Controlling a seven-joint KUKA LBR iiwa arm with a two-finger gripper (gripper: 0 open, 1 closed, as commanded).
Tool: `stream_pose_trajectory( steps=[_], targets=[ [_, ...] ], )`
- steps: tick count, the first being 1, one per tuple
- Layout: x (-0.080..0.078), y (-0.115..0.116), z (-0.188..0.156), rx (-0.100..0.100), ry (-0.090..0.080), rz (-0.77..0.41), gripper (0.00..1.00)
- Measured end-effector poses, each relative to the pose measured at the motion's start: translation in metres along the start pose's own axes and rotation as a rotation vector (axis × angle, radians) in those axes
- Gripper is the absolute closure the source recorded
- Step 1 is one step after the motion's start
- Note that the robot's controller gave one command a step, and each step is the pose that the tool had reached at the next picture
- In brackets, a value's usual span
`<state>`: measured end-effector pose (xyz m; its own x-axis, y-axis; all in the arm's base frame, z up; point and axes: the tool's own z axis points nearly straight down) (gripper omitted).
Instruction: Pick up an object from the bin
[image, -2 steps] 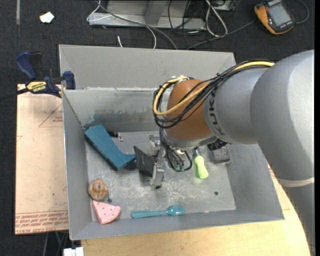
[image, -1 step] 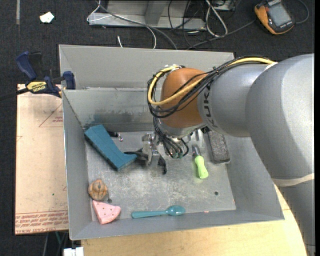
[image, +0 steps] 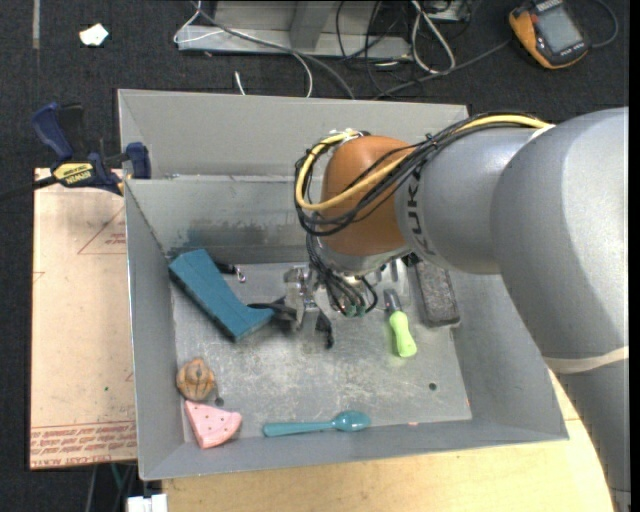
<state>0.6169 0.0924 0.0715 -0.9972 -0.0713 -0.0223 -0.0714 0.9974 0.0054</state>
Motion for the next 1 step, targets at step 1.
stream_pose_trajectory(
  steps=[1],
  targets=[
    [-0.0006,0.0008,-0.0609,0.001,0.005,-0.028,1.0]
  ],
)
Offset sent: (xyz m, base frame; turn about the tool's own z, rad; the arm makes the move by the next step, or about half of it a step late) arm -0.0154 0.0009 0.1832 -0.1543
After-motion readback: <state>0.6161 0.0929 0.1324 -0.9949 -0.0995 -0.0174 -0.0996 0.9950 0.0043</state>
